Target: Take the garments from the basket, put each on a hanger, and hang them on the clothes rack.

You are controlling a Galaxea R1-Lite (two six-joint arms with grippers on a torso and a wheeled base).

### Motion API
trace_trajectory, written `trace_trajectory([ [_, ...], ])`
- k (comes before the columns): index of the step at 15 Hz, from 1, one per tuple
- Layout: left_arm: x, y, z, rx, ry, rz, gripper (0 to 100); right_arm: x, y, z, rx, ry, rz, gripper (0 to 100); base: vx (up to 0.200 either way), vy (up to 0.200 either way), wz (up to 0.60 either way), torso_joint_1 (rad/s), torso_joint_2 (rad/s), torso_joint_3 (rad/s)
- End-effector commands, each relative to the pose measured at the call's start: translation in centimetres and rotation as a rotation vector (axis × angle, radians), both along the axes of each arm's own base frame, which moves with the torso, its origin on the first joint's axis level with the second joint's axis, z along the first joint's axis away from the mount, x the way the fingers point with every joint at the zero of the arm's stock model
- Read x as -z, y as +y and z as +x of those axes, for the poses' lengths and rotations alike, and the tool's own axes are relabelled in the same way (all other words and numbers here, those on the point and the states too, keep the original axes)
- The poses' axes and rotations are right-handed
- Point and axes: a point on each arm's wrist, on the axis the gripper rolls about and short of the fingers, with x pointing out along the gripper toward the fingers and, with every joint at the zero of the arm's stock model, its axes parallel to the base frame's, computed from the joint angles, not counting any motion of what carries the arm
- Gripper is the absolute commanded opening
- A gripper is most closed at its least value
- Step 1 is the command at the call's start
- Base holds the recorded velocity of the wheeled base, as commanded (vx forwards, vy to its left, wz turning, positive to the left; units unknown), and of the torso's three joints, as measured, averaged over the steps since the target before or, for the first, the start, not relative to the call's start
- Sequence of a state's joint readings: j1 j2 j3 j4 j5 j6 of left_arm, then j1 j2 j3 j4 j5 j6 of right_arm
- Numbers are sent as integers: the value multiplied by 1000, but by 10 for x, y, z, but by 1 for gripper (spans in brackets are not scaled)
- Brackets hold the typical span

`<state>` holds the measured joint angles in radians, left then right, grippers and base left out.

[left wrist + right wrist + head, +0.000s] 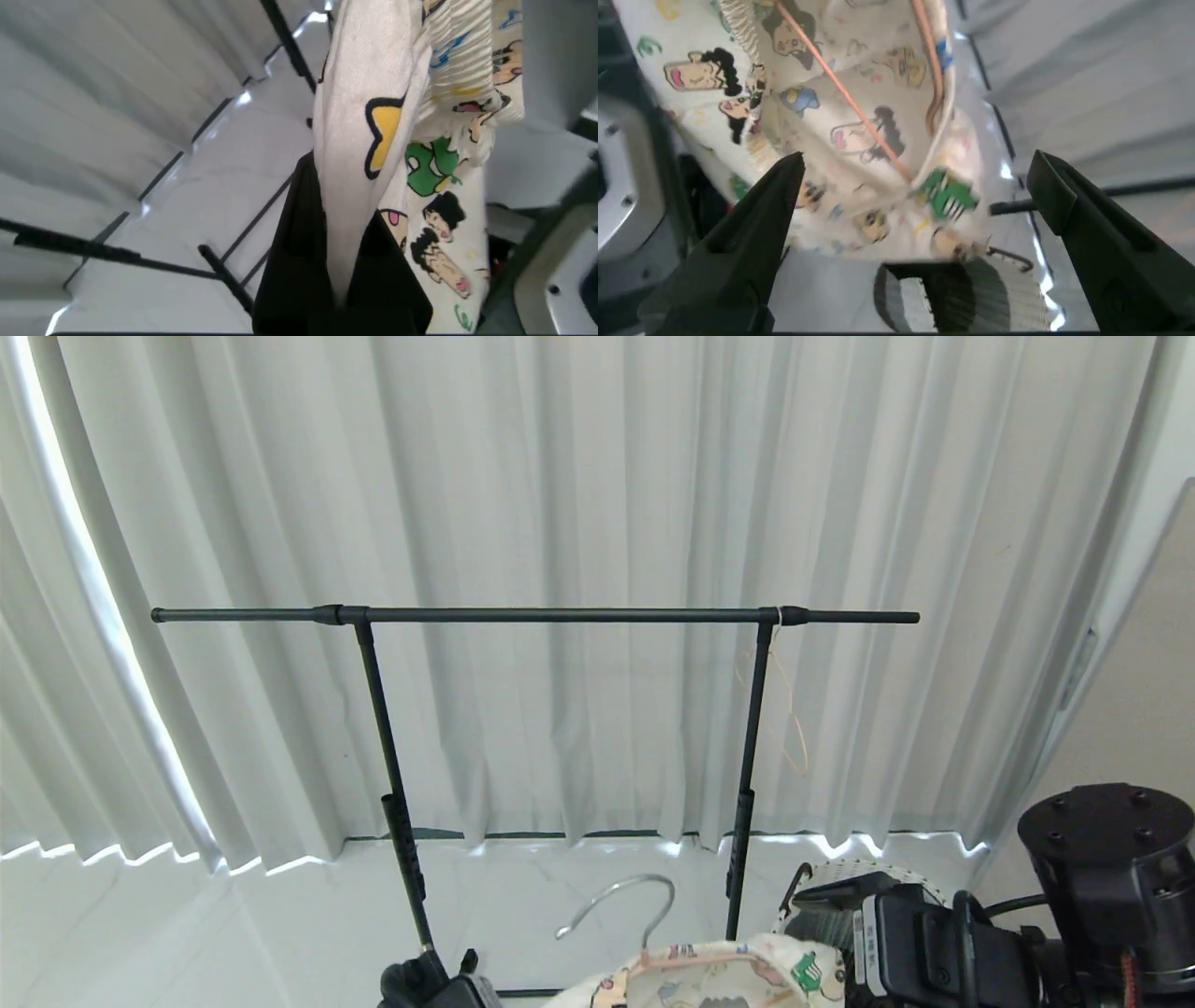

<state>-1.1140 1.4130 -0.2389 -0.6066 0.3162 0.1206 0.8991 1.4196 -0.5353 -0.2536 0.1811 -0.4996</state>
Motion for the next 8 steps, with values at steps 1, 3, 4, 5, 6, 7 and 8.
trace_trajectory([
  [1,4,2,-16,78,4,8,0,3,3,-3,-50,16,-14,100,0,0,0,0,0,0],
  [3,4,3,-24,124,3,7,0,6,8,-7,-88,39,-28,100,0,0,0,0,0,0],
  [4,2,2,-25,130,-1,-1,0,10,17,-7,-120,54,-43,100,0,0,0,0,0,0],
  [5,-1,0,-24,129,-8,-16,0,12,26,-6,-140,65,-48,100,0,0,0,0,0,0],
  [6,-4,-1,-24,129,-16,-35,0,13,36,-2,-148,71,-54,100,0,0,0,0,0,0],
  [7,-6,-2,-23,130,-20,-42,0,15,43,2,-149,75,-60,100,0,0,0,0,0,0],
  [8,-7,-1,-23,136,-31,-42,0,17,50,7,-148,80,-66,100,0,0,0,0,0,0],
])
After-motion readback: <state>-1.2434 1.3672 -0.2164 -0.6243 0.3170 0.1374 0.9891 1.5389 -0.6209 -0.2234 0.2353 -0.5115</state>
